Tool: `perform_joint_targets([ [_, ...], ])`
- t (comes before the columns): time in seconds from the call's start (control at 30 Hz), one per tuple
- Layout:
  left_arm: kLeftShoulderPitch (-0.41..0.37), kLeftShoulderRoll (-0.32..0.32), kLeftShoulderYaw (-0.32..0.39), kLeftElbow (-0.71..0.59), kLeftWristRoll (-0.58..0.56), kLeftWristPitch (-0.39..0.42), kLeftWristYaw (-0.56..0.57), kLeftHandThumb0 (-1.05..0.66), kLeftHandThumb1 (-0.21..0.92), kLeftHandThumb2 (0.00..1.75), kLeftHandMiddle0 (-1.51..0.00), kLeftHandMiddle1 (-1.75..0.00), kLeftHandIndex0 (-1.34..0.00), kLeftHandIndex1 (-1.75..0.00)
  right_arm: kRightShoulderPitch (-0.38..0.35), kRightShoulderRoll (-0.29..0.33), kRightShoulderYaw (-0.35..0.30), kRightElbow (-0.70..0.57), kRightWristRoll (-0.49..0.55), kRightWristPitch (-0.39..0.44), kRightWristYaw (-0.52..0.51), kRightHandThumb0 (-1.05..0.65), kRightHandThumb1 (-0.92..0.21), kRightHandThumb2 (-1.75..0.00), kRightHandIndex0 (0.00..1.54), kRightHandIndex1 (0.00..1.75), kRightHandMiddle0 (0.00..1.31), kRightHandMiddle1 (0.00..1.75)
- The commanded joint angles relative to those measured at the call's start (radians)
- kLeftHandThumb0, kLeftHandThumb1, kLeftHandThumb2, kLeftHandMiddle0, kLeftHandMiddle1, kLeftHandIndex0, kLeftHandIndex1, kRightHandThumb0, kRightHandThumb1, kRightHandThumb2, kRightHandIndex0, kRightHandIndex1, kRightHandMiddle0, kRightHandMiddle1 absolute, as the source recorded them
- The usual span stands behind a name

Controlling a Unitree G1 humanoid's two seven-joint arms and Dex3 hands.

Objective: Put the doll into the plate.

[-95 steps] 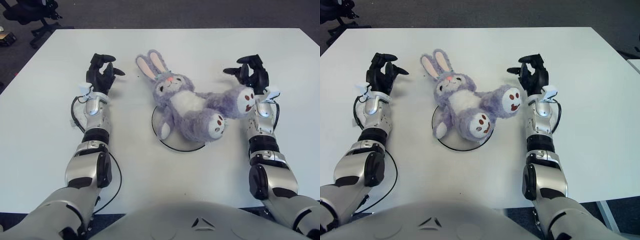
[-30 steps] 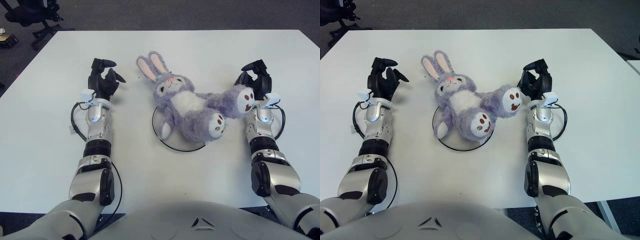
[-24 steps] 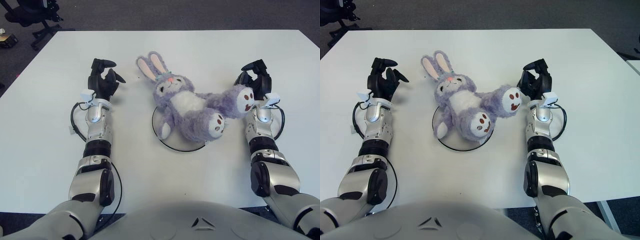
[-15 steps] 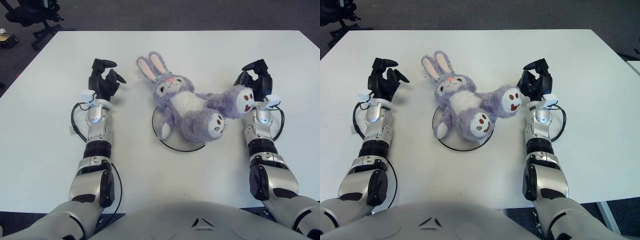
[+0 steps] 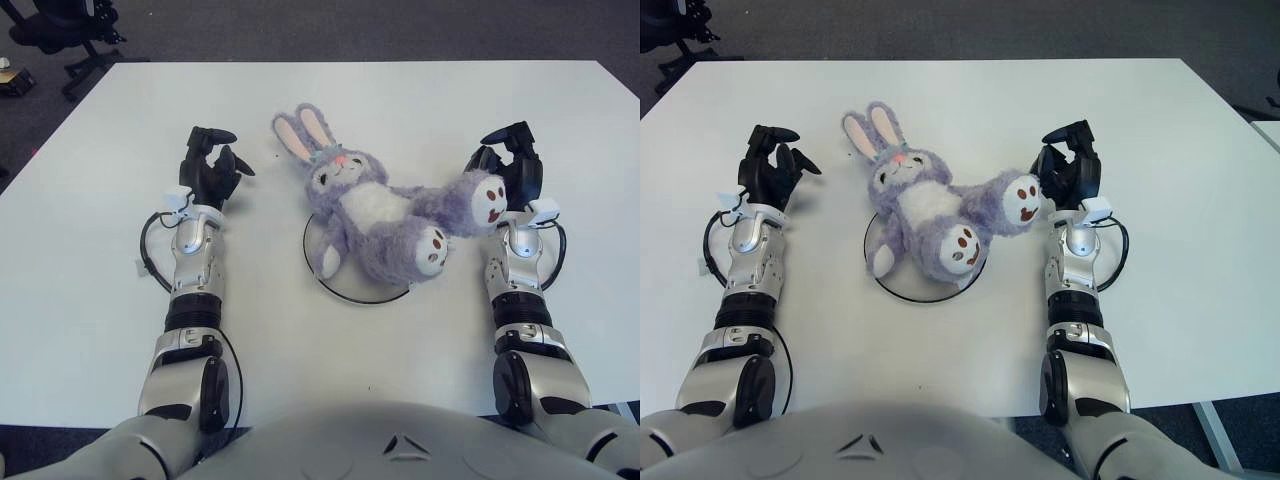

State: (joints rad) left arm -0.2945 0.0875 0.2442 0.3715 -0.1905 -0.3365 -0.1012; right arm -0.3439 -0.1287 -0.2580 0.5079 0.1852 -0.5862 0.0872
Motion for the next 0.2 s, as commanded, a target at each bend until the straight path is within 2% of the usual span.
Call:
perform_joint_targets([
  [0.0, 0.062, -0.018, -0.005, 0.017, 0.006, 0.014, 0.016, -0.35, 0.85, 0.6, -0.8, -1.75, -0.25, -1.75, 0.06, 0.026, -0.004, 0.027, 0.017, 0.002, 0.006, -0.35, -0.92, -0.51, 0.99, 1.75, 0.21, 1.75],
  [0.17, 0.052, -0.016, -0.006, 0.024, 0.008, 0.014, 0.02, -0.35, 0.85, 0.61, -0.8, -1.75, -0.25, -1.75, 0.043, 0.023, -0.013, 0.052, 0.012, -0.018, 0.004, -0.34, -0.92, -0.51, 0.98, 1.75, 0.21, 1.75],
])
